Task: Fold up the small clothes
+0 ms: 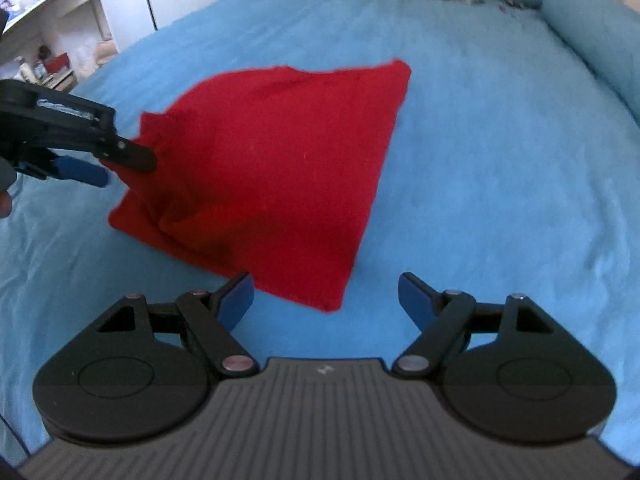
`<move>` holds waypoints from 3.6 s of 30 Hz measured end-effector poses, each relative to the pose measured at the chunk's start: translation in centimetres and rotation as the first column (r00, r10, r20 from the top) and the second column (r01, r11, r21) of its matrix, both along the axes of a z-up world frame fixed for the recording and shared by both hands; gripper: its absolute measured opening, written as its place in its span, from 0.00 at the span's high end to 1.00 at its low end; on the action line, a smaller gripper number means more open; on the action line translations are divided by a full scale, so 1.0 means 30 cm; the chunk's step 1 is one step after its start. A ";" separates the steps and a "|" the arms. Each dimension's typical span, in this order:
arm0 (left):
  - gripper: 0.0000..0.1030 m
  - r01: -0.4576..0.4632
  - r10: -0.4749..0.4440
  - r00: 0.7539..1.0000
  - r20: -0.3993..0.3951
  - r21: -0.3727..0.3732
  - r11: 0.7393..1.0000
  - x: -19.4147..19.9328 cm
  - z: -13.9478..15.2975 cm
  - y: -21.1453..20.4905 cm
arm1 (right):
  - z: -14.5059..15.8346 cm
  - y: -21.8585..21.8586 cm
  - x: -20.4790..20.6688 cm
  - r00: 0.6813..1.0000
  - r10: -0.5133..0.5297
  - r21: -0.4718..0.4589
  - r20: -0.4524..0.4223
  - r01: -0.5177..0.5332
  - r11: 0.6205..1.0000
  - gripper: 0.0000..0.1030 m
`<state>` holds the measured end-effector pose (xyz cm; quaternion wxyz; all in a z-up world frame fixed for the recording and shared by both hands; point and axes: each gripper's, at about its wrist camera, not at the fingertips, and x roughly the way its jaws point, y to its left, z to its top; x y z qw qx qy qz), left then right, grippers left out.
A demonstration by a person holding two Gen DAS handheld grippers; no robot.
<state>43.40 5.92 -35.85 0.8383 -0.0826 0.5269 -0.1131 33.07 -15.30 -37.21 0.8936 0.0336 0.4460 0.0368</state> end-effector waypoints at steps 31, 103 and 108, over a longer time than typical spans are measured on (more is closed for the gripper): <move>0.90 -0.038 0.045 0.998 0.049 -0.126 0.991 -0.016 0.111 0.100 | 0.036 0.015 -0.019 0.983 -0.097 -0.098 0.156 0.113 0.989 0.79; 0.52 0.329 -0.334 0.928 0.165 0.058 0.943 -0.244 -0.097 -0.322 | -0.081 -0.546 -0.154 0.979 -0.185 0.476 -0.086 0.203 0.856 0.50; 0.21 0.217 -0.239 0.949 0.204 0.125 0.968 -0.289 -0.032 -0.236 | -0.023 -0.533 -0.175 0.975 -0.205 0.463 -0.089 0.223 0.858 0.14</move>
